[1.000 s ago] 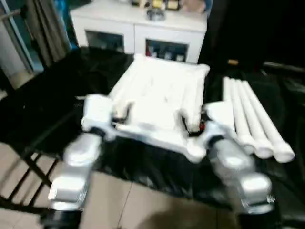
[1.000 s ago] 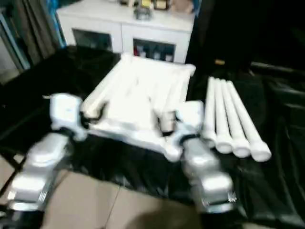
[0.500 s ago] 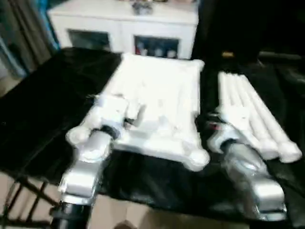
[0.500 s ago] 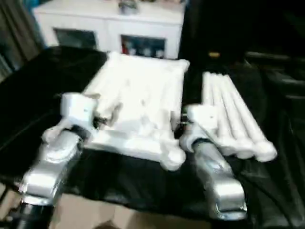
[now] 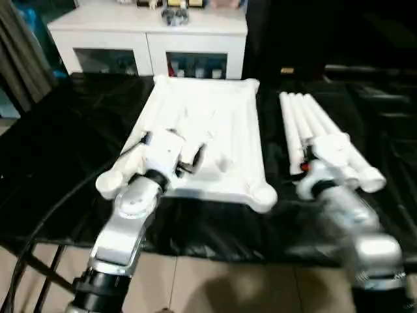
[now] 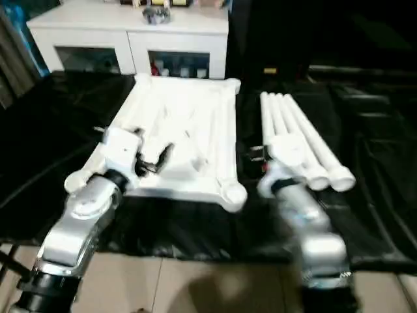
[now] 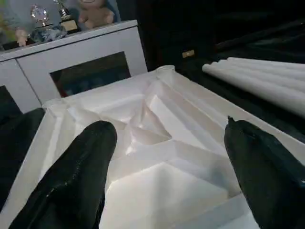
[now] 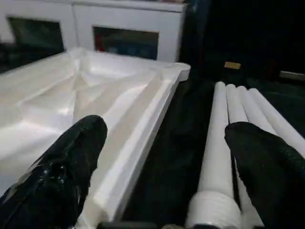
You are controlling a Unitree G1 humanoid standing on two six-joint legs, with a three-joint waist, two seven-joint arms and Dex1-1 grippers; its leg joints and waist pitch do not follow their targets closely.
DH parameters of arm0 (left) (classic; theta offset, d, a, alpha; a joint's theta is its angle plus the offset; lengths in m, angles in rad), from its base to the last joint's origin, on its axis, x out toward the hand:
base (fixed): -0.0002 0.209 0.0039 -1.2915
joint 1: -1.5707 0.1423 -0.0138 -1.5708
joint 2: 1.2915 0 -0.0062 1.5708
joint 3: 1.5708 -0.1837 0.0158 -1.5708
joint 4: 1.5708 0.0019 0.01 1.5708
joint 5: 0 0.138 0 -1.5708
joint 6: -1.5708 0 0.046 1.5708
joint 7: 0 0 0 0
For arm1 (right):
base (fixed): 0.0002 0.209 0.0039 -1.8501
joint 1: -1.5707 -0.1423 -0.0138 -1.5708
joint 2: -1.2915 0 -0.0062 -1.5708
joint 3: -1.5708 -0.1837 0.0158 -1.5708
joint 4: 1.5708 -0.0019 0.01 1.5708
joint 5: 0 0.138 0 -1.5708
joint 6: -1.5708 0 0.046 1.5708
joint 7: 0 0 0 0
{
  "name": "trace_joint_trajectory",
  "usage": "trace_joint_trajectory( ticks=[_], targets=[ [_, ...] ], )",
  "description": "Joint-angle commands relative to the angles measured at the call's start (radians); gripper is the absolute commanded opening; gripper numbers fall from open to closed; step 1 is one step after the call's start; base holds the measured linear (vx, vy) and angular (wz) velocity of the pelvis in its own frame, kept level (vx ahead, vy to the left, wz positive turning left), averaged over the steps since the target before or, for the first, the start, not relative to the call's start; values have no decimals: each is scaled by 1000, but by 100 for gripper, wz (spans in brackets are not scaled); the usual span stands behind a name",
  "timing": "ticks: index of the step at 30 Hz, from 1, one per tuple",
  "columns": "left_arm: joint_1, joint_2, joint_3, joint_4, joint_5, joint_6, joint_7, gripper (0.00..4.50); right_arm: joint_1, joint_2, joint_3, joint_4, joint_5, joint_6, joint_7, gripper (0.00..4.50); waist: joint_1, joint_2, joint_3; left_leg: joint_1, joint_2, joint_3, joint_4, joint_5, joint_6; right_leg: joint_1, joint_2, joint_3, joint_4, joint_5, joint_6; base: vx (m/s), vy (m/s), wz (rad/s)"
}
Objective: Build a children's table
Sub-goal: Move to table, then move table base
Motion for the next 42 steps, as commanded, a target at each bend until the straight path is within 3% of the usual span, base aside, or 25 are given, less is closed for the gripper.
trace_joint_trajectory(
  ticks=[1,2,3,4,5,9,10,13,15,16,17,18,19,20,23,24,25,26,27,28,30,33,42],
  targets=[
    [-27,6,5,34,-30,2,-36,407,-17,-39,7,13,19,30,65,450,-7,-7,-39,13,71,-29,-91,-309,-16,21,-92,50,-128,-427,-51,-64,9,-2],
    [-31,9,1,42,-44,-10,-62,407,-13,-54,12,13,26,37,88,450,-8,-9,-40,9,73,-26,-92,-293,-5,24,-94,54,-120,-340,-82,0,0,0],
    [-31,9,1,42,-44,-10,-62,426,-13,-54,12,13,26,37,88,450,-8,-9,-40,9,73,-26,-92,-293,-5,24,-94,54,-120,-340,-82,0,0,0],
    [-57,21,-16,72,-90,9,-163,426,2,-114,40,13,36,36,175,450,-9,-18,-39,6,73,-20,-92,-282,9,28,-100,53,-115,-325,-109,0,0,0],
    [-66,26,-23,82,-102,16,-196,437,6,-130,47,14,41,37,200,450,-6,-16,-40,8,71,-18,-90,-278,11,29,-103,54,-117,-339,-110,0,0,0],
    [-149,83,-121,191,-90,4,-402,448,24,-232,76,8,68,22,369,450,3,-23,-42,2,76,-9,-88,-208,40,30,-104,56,-110,-241,-134,0,0,0],
    [-172,90,-144,230,-80,-4,-441,448,25,-251,81,3,82,30,406,450,10,-23,-48,8,79,-2,-83,-169,56,29,-108,58,-102,-183,-150,0,0,0],
    [-231,116,-224,329,-51,-28,-590,448,35,-313,118,-29,113,46,519,450,10,-22,-51,4,82,0,-82,-129,75,34,-110,55,-93,-91,-186,0,0,0],
    [-280,130,-283,417,-24,-58,-709,420,40,-354,149,-53,121,55,581,450,10,-17,-58,3,84,2,-76,-77,99,37,-110,55,-83,13,-201,0,0,0],
    [-304,130,-302,461,-12,-64,-749,420,43,-372,159,-64,127,62,606,450,9,-9,-57,3,83,4,-74,-77,109,35,-110,55,-86,37,-212,0,0,0],
    [-316,129,-309,482,-7,-65,-762,420,44,-379,161,-68,131,66,617,450,8,-13,-58,4,84,4,-74,-79,110,38,-113,55,-83,46,-217,0,0,0],
    [-338,123,-318,522,0,-67,-778,412,47,-397,169,-79,136,73,633,450,10,-1,-58,3,84,4,-72,-85,110,38,-117,56,-81,51,-233,0,0,0],
    [-352,119,-324,546,4,-68,-787,407,50,-409,173,-85,139,77,642,450,9,-7,-57,4,85,5,-73,-94,109,39,-117,56,-85,46,-236,0,0,0],
    [-383,103,-328,603,15,-52,-779,394,59,-429,181,-101,142,81,659,450,11,5,-56,5,89,2,-73,-110,101,40,-120,56,-83,33,-251,0,0,0],
    [-441,68,-317,699,16,-26,-748,374,71,-442,178,-111,133,79,669,450,9,-6,-49,6,87,7,-76,-168,86,44,-121,57,-96,-63,-259,0,0,0],
    [-443,67,-316,701,16,-26,-747,371,71,-442,177,-111,133,78,669,450,10,-2,-46,9,86,8,-76,-187,77,40,-120,56,-103,-118,-252,0,0,0],
    [-462,51,-306,733,11,-29,-737,362,74,-442,172,-107,125,74,664,450,10,-5,-47,10,87,7,-76,-192,73,42,-123,57,-104,-135,-250,0,0,0],
    [-477,40,-298,756,6,-31,-731,347,75,-441,168,-104,124,77,660,450,11,1,-48,10,89,4,-78,-192,67,41,-121,57,-104,-148,-248,0,0,0],
    [-477,40,-298,756,6,-31,-731,339,75,-441,168,-104,124,77,660,450,9,-2,-47,9,88,5,-78,-192,69,41,-120,57,-106,-145,-247,0,0,0],
    [-515,20,-284,817,-6,-50,-746,335,79,-445,161,-98,107,65,644,450,10,2,-50,7,87,4,-77,-178,68,44,-121,57,-103,-126,-247,0,0,0],
    [-529,15,-286,843,-1,-60,-750,328,81,-449,159,-100,108,65,645,450,8,-3,-50,7,86,4,-78,-177,74,45,-120,57,-104,-114,-248,0,0,0],
    [-562,5,-286,917,15,-83,-754,295,82,-456,155,-107,125,69,662,450,11,-2,-52,6,83,6,-73,-155,91,47,-121,57,-104,-97,-250,0,0,0],
    [-624,-5,-306,1045,66,-142,-750,229,73,-461,153,-106,134,73,675,450,12,-2,-49,7,93,3,-79,-167,95,45,-125,56,-104,-94,-267,0,0,0]
  ],
)
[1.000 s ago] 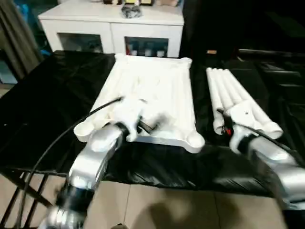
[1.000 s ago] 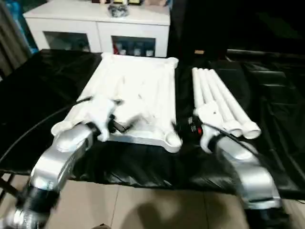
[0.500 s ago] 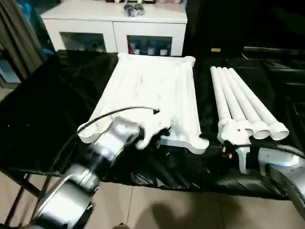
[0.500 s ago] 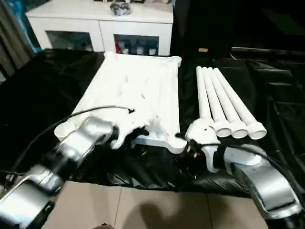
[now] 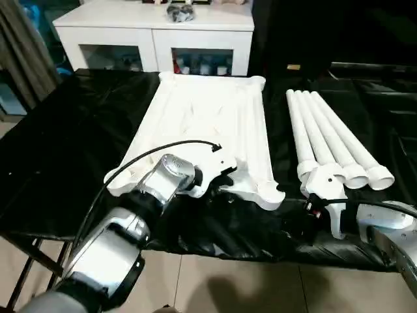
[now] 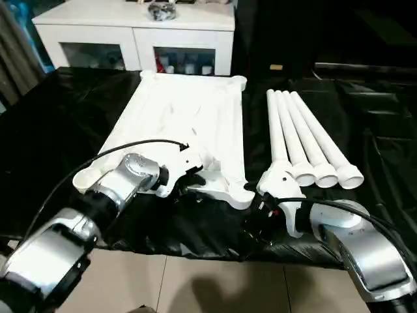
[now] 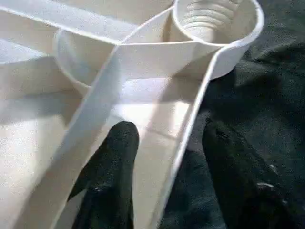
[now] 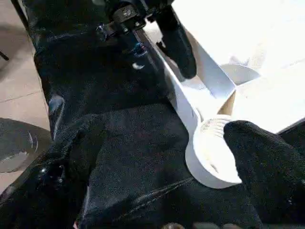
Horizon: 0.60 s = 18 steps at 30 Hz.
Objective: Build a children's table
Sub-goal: Move table base
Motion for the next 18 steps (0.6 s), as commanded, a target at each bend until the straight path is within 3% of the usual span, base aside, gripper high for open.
trace_joint_trajectory(
  ticks=[1,6,18],
  targets=[
    [-28,-2,-10,35,26,-19,4,229,-13,-11,-12,-17,10,6,8,450,2,-14,-52,12,88,-36,-78,-183,68,44,-104,52,-88,-130,-262,0,0,0],
    [-49,-15,-1,88,36,-48,44,181,-12,-11,-9,-21,10,5,12,450,2,-12,-52,12,88,-37,-79,-184,67,45,-107,53,-88,-119,-266,0,0,0],
    [-77,-32,9,170,68,-68,41,97,-5,-24,-13,-48,46,33,45,450,1,-12,-45,12,90,-39,-85,-228,53,42,-110,56,-98,-208,-247,0,0,0]
  ],
)
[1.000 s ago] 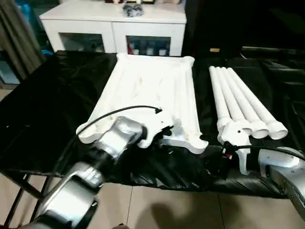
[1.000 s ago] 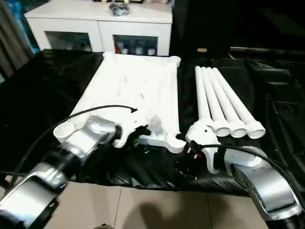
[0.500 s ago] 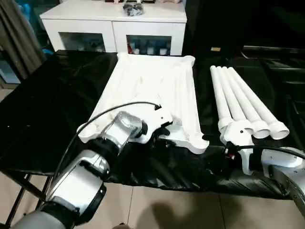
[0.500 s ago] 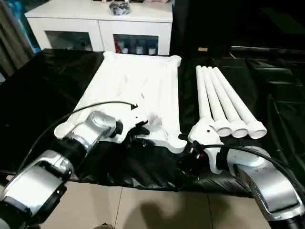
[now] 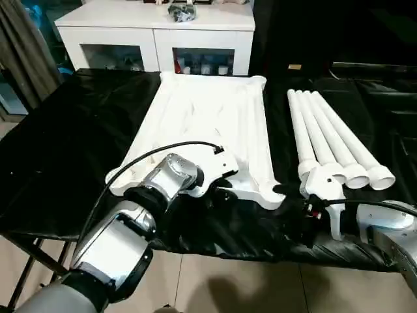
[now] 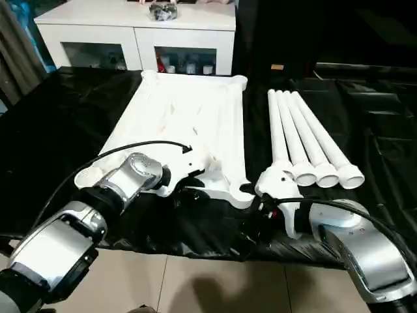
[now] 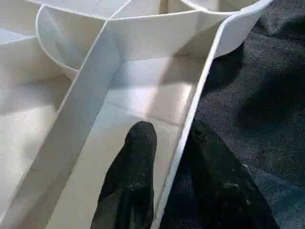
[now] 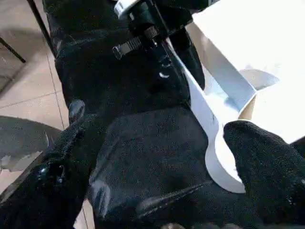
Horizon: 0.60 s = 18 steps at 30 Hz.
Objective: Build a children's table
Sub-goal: Move table base
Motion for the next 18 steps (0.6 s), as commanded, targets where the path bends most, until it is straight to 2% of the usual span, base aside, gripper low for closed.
trace_joint_trajectory(
  ticks=[1,2,5,6,7,10,12,14,17,18],
  targets=[
    [-20,8,21,0,5,16,4,91,-3,-10,-12,-21,15,10,5,450,3,-13,-47,10,90,-40,-86,-224,53,43,-112,56,-98,-211,-246,0,0,0],
    [-13,10,27,-19,-3,34,3,80,-2,-9,-13,-22,15,10,3,450,3,-11,-48,10,90,-41,-86,-220,53,42,-111,55,-97,-201,-247,0,0,0],
    [4,12,37,-50,-15,55,2,72,2,-8,-15,-27,15,10,-1,450,-1,-13,-51,7,90,-39,-84,-186,64,46,-110,54,-91,-131,-262,0,0,0],
    [17,13,44,-74,-22,73,12,56,4,-7,-17,-29,15,9,-4,450,-1,-13,-51,7,90,-39,-84,-186,64,46,-110,54,-91,-131,-262,0,0,0],
    [47,17,49,-131,-28,99,24,56,7,-6,-22,-33,16,11,-9,450,-1,-13,-54,4,90,-38,-81,-143,82,48,-111,54,-84,-69,-274,0,0,0],
    [92,20,62,-215,-39,133,36,39,11,-6,-29,-39,17,15,-15,450,-2,-13,-56,3,91,-34,-80,-108,109,49,-109,50,-81,-22,-289,0,0,0],
    [117,22,66,-257,-41,145,42,28,14,-7,-31,-40,18,16,-15,450,-2,-12,-56,4,89,-32,-78,-105,115,47,-108,50,-83,-19,-289,0,0,0],
    [158,27,66,-323,-38,165,53,15,17,-7,-34,-43,19,17,-15,450,-2,-13,-59,5,95,-33,-80,-91,126,49,-108,49,-77,15,-294,0,0,0],
    [195,37,60,-381,-28,186,65,3,21,-7,-36,-46,21,18,-17,450,-4,-11,-56,5,94,-31,-80,-98,130,46,-107,49,-81,-4,-289,0,0,0],
    [230,48,56,-437,-23,206,67,3,24,-4,-38,-48,21,19,-20,450,-4,-10,-55,4,93,-30,-81,-102,129,45,-106,49,-84,-15,-286,0,0,0]
  ],
)
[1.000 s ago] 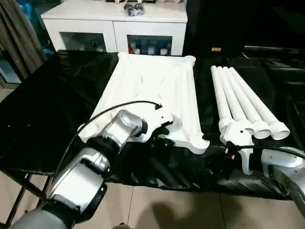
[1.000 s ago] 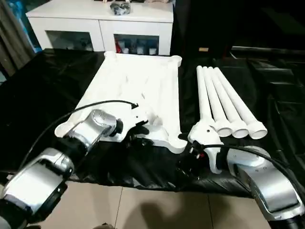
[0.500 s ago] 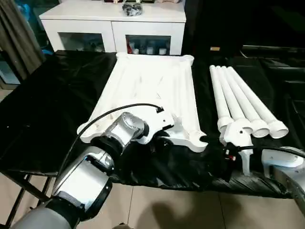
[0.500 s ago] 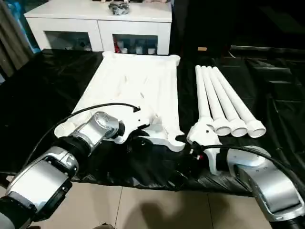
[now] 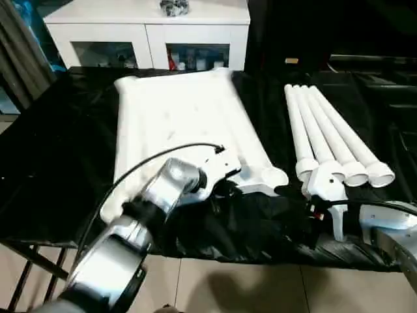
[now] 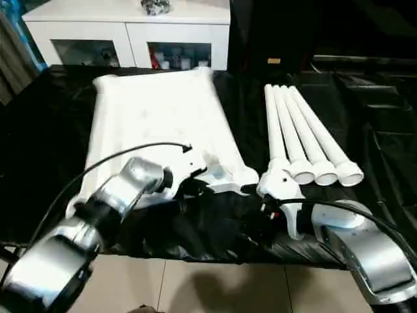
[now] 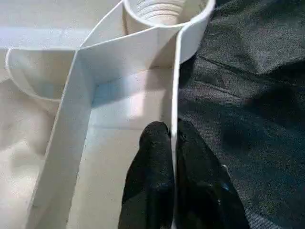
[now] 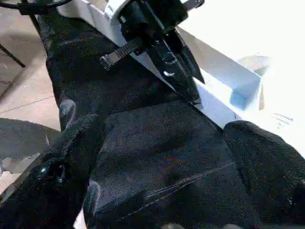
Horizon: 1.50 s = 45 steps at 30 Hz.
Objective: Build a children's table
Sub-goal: Move table base, then pick table leg
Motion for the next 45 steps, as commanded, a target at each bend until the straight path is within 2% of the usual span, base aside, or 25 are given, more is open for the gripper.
trace_joint_trajectory(
  ticks=[1,6,7,10,13,15,16,18,20,22,23,24,26,28,31,33,34,35,37,38,39,41,42,44,45],
  targets=[
    [49,24,6,-53,3,35,25,3,12,-4,-23,-27,9,7,-10,450,5,-20,-54,7,94,-38,-68,-117,115,52,-108,50,-70,-44,-279,0,0,0],
    [116,51,8,-148,24,26,47,3,14,1,-25,-26,13,6,-14,450,1,-19,-48,10,90,-37,-73,-168,85,46,-105,51,-85,-180,-242,0,0,0],
    [121,51,17,-163,13,24,46,45,13,3,-27,-26,14,6,-16,450,0,-19,-48,9,91,-37,-74,-170,79,46,-105,51,-85,-187,-235,0,0,0],
    [149,64,47,-263,-35,73,13,59,10,10,-41,-30,23,7,-22,450,-2,-20,-53,9,91,-37,-72,-144,77,47,-107,52,-78,-145,-241,0,0,0],
    [170,71,80,-328,-53,64,34,81,3,32,-77,-36,58,22,-39,450,1,-18,-57,8,91,-35,-67,-95,107,42,-101,49,-69,-38,-262,0,0,0],
    [190,73,118,-393,-81,67,47,81,-7,53,-112,-40,90,36,-58,450,6,-16,-57,7,94,-35,-66,-95,113,42,-107,50,-66,-24,-272,0,0,0],
    [200,70,142,-426,-103,85,53,81,-14,65,-131,-39,103,42,-71,450,7,-23,-56,7,92,-33,-66,-92,113,42,-103,48,-66,-26,-273,0,0,0],
    [218,64,186,-485,-140,104,67,81,-38,98,-169,-26,135,59,-108,450,10,-18,-55,9,92,-33,-66,-96,110,40,-103,48,-67,-42,-273,0,0,0],
    [242,57,227,-547,-164,132,98,81,-82,145,-206,6,135,62,-182,450,7,-26,-53,10,90,-32,-68,-109,95,39,-100,47,-68,-80,-267,0,0,0],
    [262,60,250,-590,-168,164,126,81,-138,200,-237,57,131,62,-260,450,5,-19,-54,11,89,-32,-68,-107,80,35,-101,46,-67,-105,-265,0,0,0],
    [271,65,253,-607,-161,176,135,81,-169,223,-254,90,133,75,-297,450,0,-31,-51,8,84,-29,-70,-110,75,36,-95,45,-74,-131,-251,0,0,0],
    [274,67,253,-612,-158,177,138,81,-178,227,-255,102,127,73,-307,450,3,-27,-53,12,85,-29,-69,-108,70,35,-97,47,-70,-132,-251,0,0,0],
    [319,109,247,-684,-106,208,173,81,-334,295,-265,332,17,3,-492,450,-6,-26,-52,10,82,-29,-73,-97,47,31,-91,44,-70,-149,-239,0,0,0],
    [333,127,236,-717,-94,228,165,81,-402,311,-258,452,-28,-38,-557,450,-12,-23,-57,14,78,-25,-67,-72,26,30,-92,45,-64,-108,-247,0,0,0],
    [346,138,232,-764,-102,247,159,81,-469,326,-259,567,-26,-37,-582,450,-7,-21,-57,9,77,-22,-62,-15,57,34,-88,47,-52,8,-260,0,0,0],
    [354,139,241,-827,-115,270,177,81,-566,340,-259,749,-51,-70,-638,450,-9,-30,-37,-2,75,-22,-66,16,82,29,-89,45,-51,68,-274,0,0,0],
    [360,138,252,-882,-112,277,203,81,-656,342,-250,924,-86,-114,-694,450,-8,-30,-36,-1,74,-22,-64,13,90,30,-91,45,-49,71,-286,0,0,0],
    [363,139,258,-903,-115,280,208,81,-685,342,-247,982,-97,-131,-711,450,-14,-36,-15,-9,70,-21,-67,3,95,23,-88,45,-52,62,-295,0,0,0],
    [369,141,265,-936,-119,294,225,81,-733,345,-248,1080,-123,-167,-740,450,-12,-30,-20,-3,74,-18,-60,16,104,22,-86,47,-43,98,-302,0,0,0],
    [371,141,267,-945,-119,301,233,101,-749,347,-250,1113,-133,-181,-749,450,-14,-31,-10,-6,76,-18,-63,17,109,18,-84,46,-44,107,-304,0,0,0],
    [377,146,273,-971,-132,324,229,111,-771,344,-238,1163,-160,-200,-779,450,-16,-30,17,-9,77,-20,-70,-3,107,9,-84,44,-48,90,-307,0,0,0],
    [383,151,278,-999,-144,348,224,116,-796,342,-231,1217,-184,-221,-803,450,-20,-34,15,-6,78,-21,-67,-8,103,17,-86,45,-42,81,-315,0,0,0],
    [389,156,286,-1028,-159,375,216,116,-816,341,-232,1258,-190,-226,-811,450,-19,-32,36,-11,77,-21,-72,-6,107,9,-84,47,-46,87,-312,0,0,0],
    [400,186,290,-1093,-168,420,197,138,-851,338,-240,1323,-184,-230,-785,450,-23,-32,49,-13,77,-21,-69,20,123,12,-84,48,-37,132,-326,0,0,0],
    [404,197,293,-1118,-170,436,191,152,-860,339,-245,1335,-175,-230,-767,450,-22,-29,63,-14,80,-20,-68,38,139,6,-85,49,-33,167,-333,0,0,0]
  ],
)
